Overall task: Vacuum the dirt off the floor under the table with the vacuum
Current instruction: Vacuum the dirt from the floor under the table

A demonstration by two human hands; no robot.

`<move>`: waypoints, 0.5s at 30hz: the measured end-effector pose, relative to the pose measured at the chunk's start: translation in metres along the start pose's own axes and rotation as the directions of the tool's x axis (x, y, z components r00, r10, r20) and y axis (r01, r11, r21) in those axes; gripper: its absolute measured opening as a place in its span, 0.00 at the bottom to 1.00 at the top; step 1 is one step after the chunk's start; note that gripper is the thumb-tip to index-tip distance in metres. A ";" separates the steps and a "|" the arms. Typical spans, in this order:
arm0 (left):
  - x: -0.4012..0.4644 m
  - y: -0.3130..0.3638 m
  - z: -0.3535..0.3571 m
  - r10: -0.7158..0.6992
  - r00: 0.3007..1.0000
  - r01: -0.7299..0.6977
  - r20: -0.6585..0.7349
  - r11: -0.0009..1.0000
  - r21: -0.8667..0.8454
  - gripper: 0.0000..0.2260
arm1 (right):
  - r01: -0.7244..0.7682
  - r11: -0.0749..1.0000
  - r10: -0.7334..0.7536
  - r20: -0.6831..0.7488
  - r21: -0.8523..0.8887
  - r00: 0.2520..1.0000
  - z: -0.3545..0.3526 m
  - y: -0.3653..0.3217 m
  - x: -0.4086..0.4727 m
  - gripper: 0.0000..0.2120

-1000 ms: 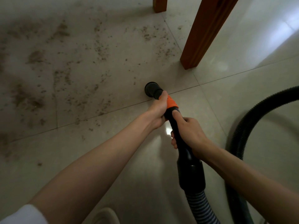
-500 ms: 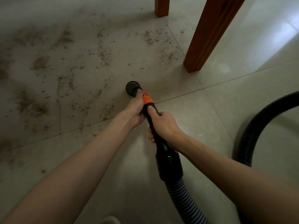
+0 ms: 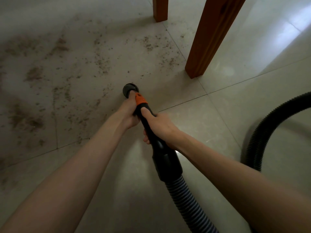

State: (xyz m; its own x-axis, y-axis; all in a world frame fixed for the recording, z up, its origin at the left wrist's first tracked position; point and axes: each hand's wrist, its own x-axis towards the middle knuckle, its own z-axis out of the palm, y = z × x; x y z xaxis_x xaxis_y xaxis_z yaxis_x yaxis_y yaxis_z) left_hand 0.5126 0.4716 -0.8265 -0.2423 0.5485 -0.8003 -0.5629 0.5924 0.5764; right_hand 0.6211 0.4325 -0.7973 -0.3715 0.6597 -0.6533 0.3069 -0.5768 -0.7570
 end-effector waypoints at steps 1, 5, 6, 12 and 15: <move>0.001 0.004 -0.003 -0.002 1.000 0.002 -0.011 1.000 -0.003 0.19 | -0.020 1.000 0.019 0.050 0.019 0.999 0.000 -0.001 -0.001 0.21; -0.005 0.012 -0.006 -0.012 0.999 0.013 -0.040 1.000 0.026 0.21 | -0.066 0.997 0.071 0.169 -0.033 0.983 -0.001 0.003 -0.010 0.19; -0.005 0.012 -0.004 -0.007 0.998 0.009 -0.055 0.999 0.037 0.21 | -0.052 0.997 0.060 0.174 -0.049 0.983 -0.002 0.004 -0.011 0.19; -0.001 0.006 -0.016 0.035 0.991 -0.033 -0.133 0.999 0.019 0.20 | 0.023 0.992 -0.004 0.149 -0.125 0.989 0.006 0.012 -0.012 0.20; 0.001 0.001 -0.027 0.073 0.990 -0.069 -0.123 0.997 0.041 0.24 | 0.023 0.987 -0.001 0.138 -0.159 0.990 0.011 0.012 -0.008 0.21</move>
State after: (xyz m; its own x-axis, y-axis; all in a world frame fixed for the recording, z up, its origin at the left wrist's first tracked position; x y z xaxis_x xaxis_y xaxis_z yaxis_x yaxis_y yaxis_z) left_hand 0.4901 0.4570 -0.8311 -0.3786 0.5135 -0.7701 -0.5121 0.5768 0.6364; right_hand 0.6182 0.4153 -0.8010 -0.4892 0.5874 -0.6447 0.4335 -0.4776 -0.7642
